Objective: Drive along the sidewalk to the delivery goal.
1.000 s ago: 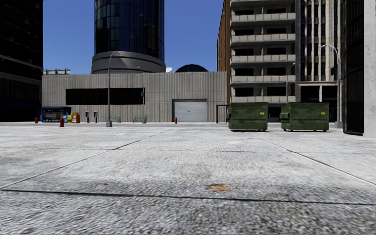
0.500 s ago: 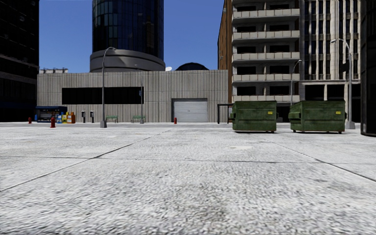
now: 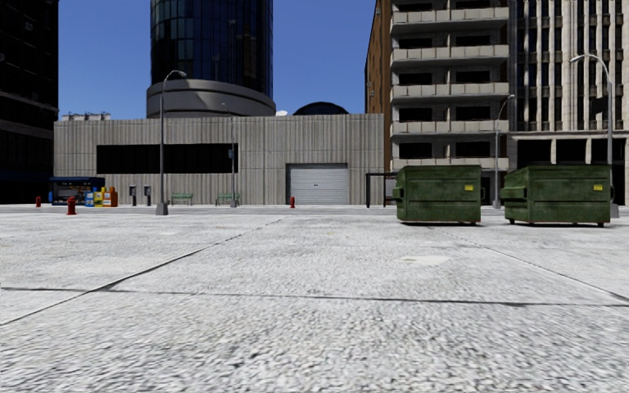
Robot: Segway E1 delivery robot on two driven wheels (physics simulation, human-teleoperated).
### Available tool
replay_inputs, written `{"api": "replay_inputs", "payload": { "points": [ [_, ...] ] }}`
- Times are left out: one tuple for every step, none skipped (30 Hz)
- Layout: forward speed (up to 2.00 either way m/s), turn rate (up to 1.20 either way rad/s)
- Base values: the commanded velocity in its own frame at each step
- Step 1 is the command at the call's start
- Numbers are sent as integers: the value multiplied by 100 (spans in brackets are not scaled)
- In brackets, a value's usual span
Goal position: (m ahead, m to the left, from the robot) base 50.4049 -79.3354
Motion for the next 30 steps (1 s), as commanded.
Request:
{"api": "replay_inputs", "payload": {
  "points": [
    [200,0],
    [200,0],
    [200,0],
    [200,0],
    [200,0],
    [200,0],
    [200,0],
    [200,0],
    [200,0],
    [200,0],
    [200,0],
    [200,0],
    [200,0],
    [200,0],
    [200,0],
    [200,0],
    [200,0],
    [200,0],
    [200,0],
    [200,0],
    [200,0],
    [200,0],
    [200,0],
    [200,0],
    [200,0],
    [200,0],
    [200,0],
    [200,0],
    [200,0],
    [200,0]
  ]
}}
